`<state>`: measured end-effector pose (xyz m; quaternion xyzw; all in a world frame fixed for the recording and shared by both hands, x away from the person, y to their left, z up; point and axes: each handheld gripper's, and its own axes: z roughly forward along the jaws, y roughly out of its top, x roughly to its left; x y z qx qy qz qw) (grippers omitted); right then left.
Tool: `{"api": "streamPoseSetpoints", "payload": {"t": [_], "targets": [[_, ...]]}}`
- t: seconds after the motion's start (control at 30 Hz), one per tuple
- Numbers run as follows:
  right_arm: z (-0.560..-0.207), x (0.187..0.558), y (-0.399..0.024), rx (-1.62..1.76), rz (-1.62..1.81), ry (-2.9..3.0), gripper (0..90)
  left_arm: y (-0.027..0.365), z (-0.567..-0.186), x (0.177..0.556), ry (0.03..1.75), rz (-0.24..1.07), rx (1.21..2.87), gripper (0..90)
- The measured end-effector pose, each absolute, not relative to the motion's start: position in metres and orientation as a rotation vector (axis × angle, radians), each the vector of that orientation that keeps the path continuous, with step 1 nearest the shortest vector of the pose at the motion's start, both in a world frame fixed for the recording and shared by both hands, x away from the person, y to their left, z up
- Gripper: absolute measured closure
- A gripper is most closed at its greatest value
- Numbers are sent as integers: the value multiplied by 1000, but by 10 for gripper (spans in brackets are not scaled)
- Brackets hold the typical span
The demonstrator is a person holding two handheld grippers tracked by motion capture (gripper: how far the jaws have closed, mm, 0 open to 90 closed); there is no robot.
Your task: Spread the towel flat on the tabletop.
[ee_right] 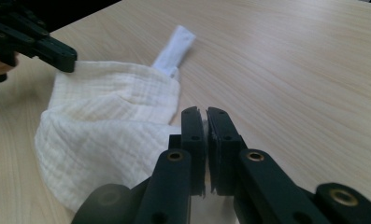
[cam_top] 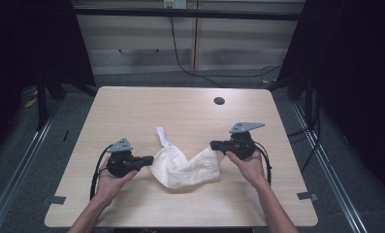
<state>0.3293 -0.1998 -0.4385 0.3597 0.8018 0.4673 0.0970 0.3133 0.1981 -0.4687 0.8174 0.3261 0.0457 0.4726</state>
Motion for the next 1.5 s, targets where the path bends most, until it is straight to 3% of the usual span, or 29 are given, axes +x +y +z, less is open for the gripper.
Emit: {"api": "streamPoseSetpoints", "payload": {"t": [0.27,0.73,0.83,0.9,1.0,1.1,1.13,1.23,1.5], "targets": [[-475,315,-221,1164,1244,2450,854,207,-489,299,829,90,2098,884],[-494,303,-234,1233,1189,2465,841,205,-500,302,845,28,2123,874],[-495,304,-233,1221,1196,2467,841,210,-495,303,849,11,2071,814],[-495,307,-231,1217,1204,2470,840,212,-489,306,868,40,2036,699],[-499,313,-228,1228,1212,2470,836,216,-479,318,889,67,2002,627],[-500,320,-224,1232,1206,2478,810,215,-475,332,899,97,1996,604],[-497,323,-220,1223,1222,2467,749,213,-474,338,909,107,1978,597],[-489,322,-220,1216,1253,2438,675,206,-471,354,903,107,1984,614],[-480,316,-236,1243,1301,2360,620,194,-489,392,972,61,2006,602]]}}
